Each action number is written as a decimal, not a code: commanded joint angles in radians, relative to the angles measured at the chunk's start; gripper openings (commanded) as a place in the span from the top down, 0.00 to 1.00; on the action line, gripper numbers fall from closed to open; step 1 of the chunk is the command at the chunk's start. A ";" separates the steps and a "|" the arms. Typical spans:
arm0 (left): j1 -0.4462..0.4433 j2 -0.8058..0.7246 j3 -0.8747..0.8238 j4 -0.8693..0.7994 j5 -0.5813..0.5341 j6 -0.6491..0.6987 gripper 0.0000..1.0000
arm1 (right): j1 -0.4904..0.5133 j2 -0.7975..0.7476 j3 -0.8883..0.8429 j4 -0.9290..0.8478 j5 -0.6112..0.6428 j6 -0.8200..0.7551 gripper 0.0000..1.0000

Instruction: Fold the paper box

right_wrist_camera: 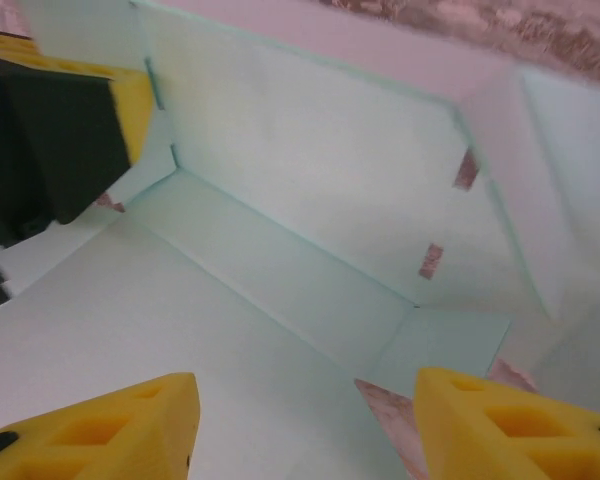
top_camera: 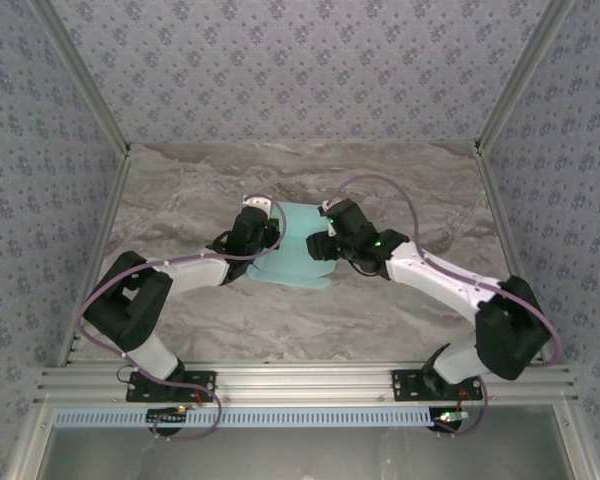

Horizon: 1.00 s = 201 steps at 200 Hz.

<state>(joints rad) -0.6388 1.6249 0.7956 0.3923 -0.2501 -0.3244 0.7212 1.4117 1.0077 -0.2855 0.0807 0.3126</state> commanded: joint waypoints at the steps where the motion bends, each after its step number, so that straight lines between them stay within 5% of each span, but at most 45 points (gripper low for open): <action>1: 0.017 -0.028 0.022 0.007 0.026 -0.029 0.89 | -0.020 -0.103 0.048 -0.153 -0.028 -0.119 0.39; 37: 0.034 -0.044 0.019 -0.001 0.051 -0.050 0.88 | -0.105 -0.211 0.050 -0.201 -0.116 -0.215 0.38; 106: 0.045 -0.075 0.018 -0.012 0.102 -0.083 0.88 | -0.477 -0.192 -0.056 -0.004 -0.389 -0.219 0.41; 201: 0.045 -0.097 0.023 -0.024 0.126 -0.085 0.89 | -0.524 0.014 -0.095 0.204 -0.756 -0.243 0.52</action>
<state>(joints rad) -0.6010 1.5574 0.7956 0.3683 -0.1417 -0.3950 0.1959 1.4132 0.9268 -0.1593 -0.5240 0.0868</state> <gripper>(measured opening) 0.117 0.479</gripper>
